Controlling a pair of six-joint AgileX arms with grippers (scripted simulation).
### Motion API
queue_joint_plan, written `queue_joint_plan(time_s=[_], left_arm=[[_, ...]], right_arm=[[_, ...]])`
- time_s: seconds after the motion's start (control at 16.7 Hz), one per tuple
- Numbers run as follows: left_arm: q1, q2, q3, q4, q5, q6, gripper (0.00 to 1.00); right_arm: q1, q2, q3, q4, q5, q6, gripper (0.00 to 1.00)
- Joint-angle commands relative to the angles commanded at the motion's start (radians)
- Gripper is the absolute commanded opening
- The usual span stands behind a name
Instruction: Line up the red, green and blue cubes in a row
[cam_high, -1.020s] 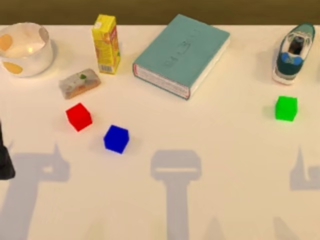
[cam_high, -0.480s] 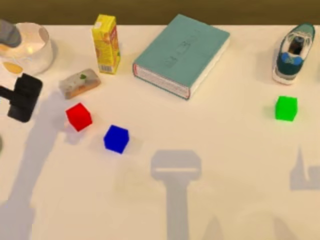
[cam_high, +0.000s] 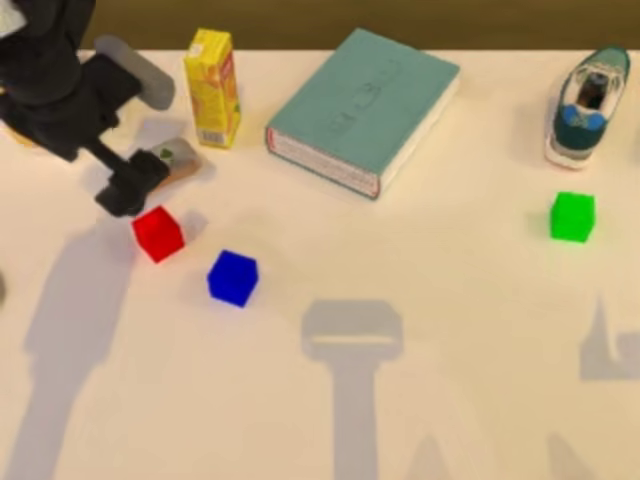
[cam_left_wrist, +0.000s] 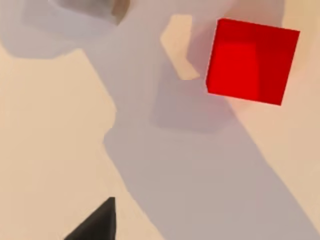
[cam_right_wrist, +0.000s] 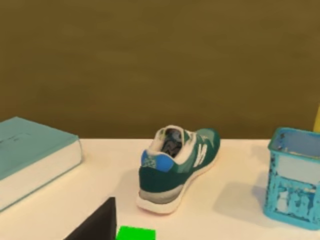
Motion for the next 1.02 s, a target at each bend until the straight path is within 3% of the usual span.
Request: queue_joint_plan(time_s=[0.42, 0.78, 1.02], left_arm=[[-0.031, 0.305, 0.293, -0.153, -0.002, 0.098, 1.0], [-0.026, 0.31, 0.293, -0.151, -0.002, 0.099, 1.0], [-0.03, 0.352, 0.224, -0.042, -0.002, 0.102, 1.0]], right_arm=[[0.0, 0.0, 0.0, 0.0, 0.0, 0.0, 1.0], [0.0, 0.0, 0.0, 0.0, 0.0, 0.0, 1.0], [0.0, 0.0, 0.0, 0.0, 0.0, 0.0, 1.0]])
